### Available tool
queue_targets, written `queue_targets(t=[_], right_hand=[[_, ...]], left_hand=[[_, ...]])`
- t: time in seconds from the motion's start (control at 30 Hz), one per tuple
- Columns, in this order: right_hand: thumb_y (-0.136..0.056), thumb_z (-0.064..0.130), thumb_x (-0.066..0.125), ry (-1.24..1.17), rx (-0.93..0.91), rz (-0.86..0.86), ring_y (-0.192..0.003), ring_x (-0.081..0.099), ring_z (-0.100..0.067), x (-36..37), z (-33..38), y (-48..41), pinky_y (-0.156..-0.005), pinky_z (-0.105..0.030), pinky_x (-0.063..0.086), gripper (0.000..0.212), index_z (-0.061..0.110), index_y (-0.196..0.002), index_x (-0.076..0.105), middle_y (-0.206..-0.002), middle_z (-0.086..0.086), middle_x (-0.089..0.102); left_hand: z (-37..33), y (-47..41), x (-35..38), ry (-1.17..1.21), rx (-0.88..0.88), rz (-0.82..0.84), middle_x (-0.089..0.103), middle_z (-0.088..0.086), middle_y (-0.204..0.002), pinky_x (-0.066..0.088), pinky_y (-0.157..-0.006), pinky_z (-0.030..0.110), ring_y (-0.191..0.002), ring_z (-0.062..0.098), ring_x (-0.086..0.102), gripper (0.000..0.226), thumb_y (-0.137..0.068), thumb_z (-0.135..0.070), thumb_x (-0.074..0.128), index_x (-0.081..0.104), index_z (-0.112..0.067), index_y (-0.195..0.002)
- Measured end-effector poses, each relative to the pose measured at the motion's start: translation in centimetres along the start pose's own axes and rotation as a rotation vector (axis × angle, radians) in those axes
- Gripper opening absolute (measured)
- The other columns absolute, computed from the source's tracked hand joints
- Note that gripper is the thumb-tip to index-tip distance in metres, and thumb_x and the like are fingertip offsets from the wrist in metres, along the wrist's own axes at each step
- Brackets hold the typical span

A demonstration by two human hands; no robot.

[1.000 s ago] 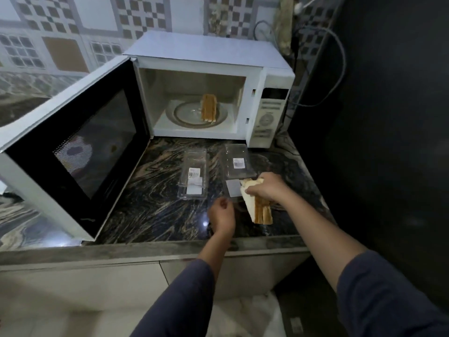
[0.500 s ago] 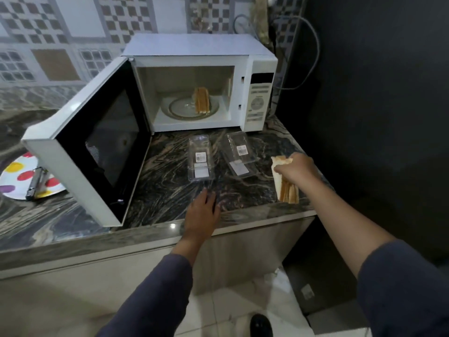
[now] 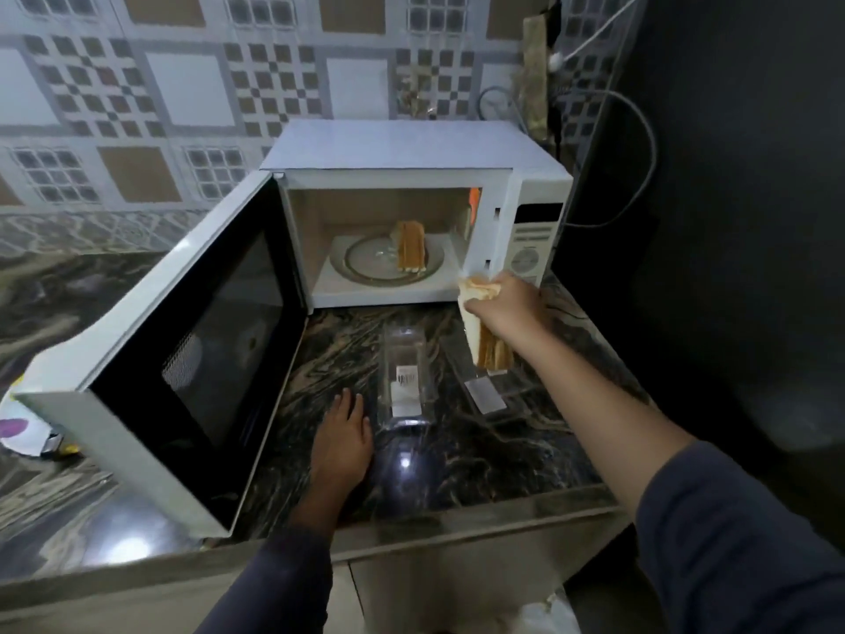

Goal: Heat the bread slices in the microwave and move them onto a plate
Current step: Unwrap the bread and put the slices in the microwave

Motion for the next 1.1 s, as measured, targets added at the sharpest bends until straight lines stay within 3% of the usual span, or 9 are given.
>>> queue_targets(t=[0.1,0.3,0.4,0.53,0.63,0.73,0.87,0.97,1.1], right_hand=[[-0.079,0.037,0.065,0.004,-0.057,0.07,-0.1,0.06,-0.027,2.4,2.3,-4.3,-0.073,-0.029,0.045,0.044,0.018,-0.118,0.055,-0.114,-0.007,0.062],[-0.08,0.039,0.063,0.009,-0.126,0.18,-0.098,0.06,-0.026,7.7,6.5,-11.8,-0.07,-0.028,0.042,0.041,0.019,-0.115,0.058,-0.112,-0.005,0.062],[-0.079,0.039,0.064,0.016,-0.16,0.243,-0.096,0.061,-0.025,10.7,8.1,-14.7,-0.076,-0.032,0.051,0.041,0.017,-0.114,0.058,-0.112,-0.006,0.063],[-0.081,0.04,0.063,0.045,-0.171,0.32,-0.114,0.053,-0.025,14.3,9.8,-17.6,-0.091,-0.032,0.047,0.051,0.009,-0.121,0.056,-0.126,-0.008,0.053],[-0.086,0.039,0.058,0.001,-0.083,0.383,-0.111,0.053,-0.021,17.7,11.2,-19.5,-0.095,-0.033,0.045,0.043,0.006,-0.114,0.058,-0.12,-0.006,0.056],[-0.094,0.034,0.05,-0.137,0.113,0.436,-0.113,0.054,-0.028,20.3,11.7,-20.6,-0.098,-0.036,0.045,0.046,0.006,-0.129,0.046,-0.119,-0.012,0.054],[-0.093,0.038,0.051,-0.189,0.145,0.433,-0.124,0.042,-0.031,21.6,11.7,-22.9,-0.101,-0.033,0.037,0.054,0.01,-0.137,0.037,-0.134,-0.014,0.043],[-0.094,0.04,0.046,0.076,0.02,0.351,-0.128,0.042,-0.029,22.4,11.5,-24.1,-0.105,-0.031,0.033,0.048,0.013,-0.134,0.044,-0.139,-0.012,0.045],[-0.083,0.059,0.048,0.184,-0.054,0.276,-0.127,0.042,-0.03,23.4,11.2,-25.1,-0.104,-0.04,0.033,0.066,0.018,-0.135,0.044,-0.139,-0.011,0.045]], left_hand=[[0.7,-3.6,0.2,-0.003,-0.014,-0.015,0.031,0.019,-0.15,0.021,-0.115,0.034,-0.141,0.029,0.028,0.074,-0.083,-0.041,0.009,0.038,-0.002,-0.139],[1.5,-9.4,0.5,0.039,-0.089,-0.01,0.018,0.013,-0.155,0.01,-0.117,0.029,-0.145,0.023,0.016,0.077,-0.083,-0.047,0.008,0.026,-0.004,-0.145],[1.9,-10.8,0.8,0.045,-0.102,-0.049,0.018,0.009,-0.156,0.007,-0.117,0.027,-0.145,0.02,0.014,0.085,-0.078,-0.052,0.002,0.025,-0.006,-0.146],[2.3,-11.2,1.1,0.051,-0.125,-0.065,0.017,0.003,-0.157,0.009,-0.116,0.026,-0.145,0.014,0.012,0.07,-0.085,-0.047,0.018,0.023,-0.013,-0.147],[2.6,-11.3,1.1,0.042,-0.126,-0.072,0.017,0.001,-0.157,0.008,-0.115,0.024,-0.145,0.012,0.012,0.078,-0.079,-0.053,0.01,0.024,-0.016,-0.147],[3.0,-11.3,1.2,0.035,-0.129,-0.091,0.02,0.0,-0.156,0.007,-0.114,0.02,-0.144,0.011,0.015,0.075,-0.081,-0.052,0.014,0.027,-0.017,-0.146],[3.0,-11.4,1.2,0.031,-0.123,-0.098,0.017,-0.004,-0.156,0.0,-0.112,0.014,-0.144,0.008,0.014,0.072,-0.083,-0.051,0.017,0.025,-0.02,-0.147],[2.8,-11.2,0.9,0.039,-0.125,-0.115,0.016,-0.005,-0.156,0.002,-0.112,0.016,-0.144,0.008,0.015,0.069,-0.085,-0.051,0.02,0.025,-0.021,-0.147],[2.6,-11.1,0.6,0.032,-0.121,-0.127,0.009,-0.009,-0.157,-0.009,-0.108,0.011,-0.143,0.003,0.008,0.068,-0.085,-0.05,0.018,0.02,-0.024,-0.148]])
Point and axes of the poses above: each hand's wrist, its own y-axis away from the middle knuckle, its own x-axis out of the palm, z = x × y, the point moved 6 cm from there along -y, towards the middle knuckle
